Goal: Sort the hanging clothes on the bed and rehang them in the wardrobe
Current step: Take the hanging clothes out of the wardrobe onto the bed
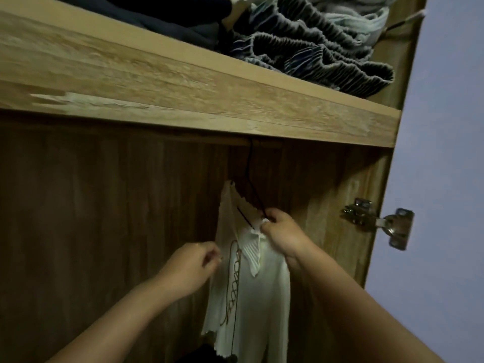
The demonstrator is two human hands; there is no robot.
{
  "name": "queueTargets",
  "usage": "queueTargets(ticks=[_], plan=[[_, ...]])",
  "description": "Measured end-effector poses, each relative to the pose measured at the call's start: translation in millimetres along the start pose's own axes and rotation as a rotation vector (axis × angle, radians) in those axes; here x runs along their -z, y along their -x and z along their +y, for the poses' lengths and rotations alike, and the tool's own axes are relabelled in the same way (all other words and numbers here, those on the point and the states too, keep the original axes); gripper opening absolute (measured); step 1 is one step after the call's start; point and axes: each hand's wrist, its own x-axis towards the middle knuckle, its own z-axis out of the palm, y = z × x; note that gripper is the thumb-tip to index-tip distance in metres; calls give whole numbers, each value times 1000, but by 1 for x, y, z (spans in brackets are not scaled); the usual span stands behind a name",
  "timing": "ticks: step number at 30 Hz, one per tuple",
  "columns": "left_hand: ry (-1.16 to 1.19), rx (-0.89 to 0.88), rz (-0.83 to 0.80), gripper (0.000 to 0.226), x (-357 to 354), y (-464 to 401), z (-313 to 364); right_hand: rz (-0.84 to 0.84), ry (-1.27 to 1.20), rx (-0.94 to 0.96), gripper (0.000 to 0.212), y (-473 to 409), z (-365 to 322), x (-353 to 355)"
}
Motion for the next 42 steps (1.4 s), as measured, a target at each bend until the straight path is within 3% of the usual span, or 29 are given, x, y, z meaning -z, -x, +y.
queueTargets(ticks=[2, 11, 18, 26, 31, 37, 42], plan=[[5, 6, -14, 18, 5, -13, -13, 20, -38, 23, 24, -8, 1, -3], [24, 70, -4, 21, 22, -41, -29, 91, -127, 136, 31, -9, 2, 7], [119, 71, 124, 24, 28, -53, -26, -18, -261, 196, 32, 24, 16, 24], [106, 48, 314, 46, 22, -50, -3, -148, -276, 131, 30, 104, 35, 66], [-90, -120, 168, 57, -11, -52, -3, -170, -231, 46, 32, 169, 40, 95], [6, -438, 171, 10, -39, -7, 43, -92, -107, 6, 34, 258, 39, 132], [128, -511, 283, 29, -73, 50, 102, 58, 98, -69, 39, 350, 34, 167]])
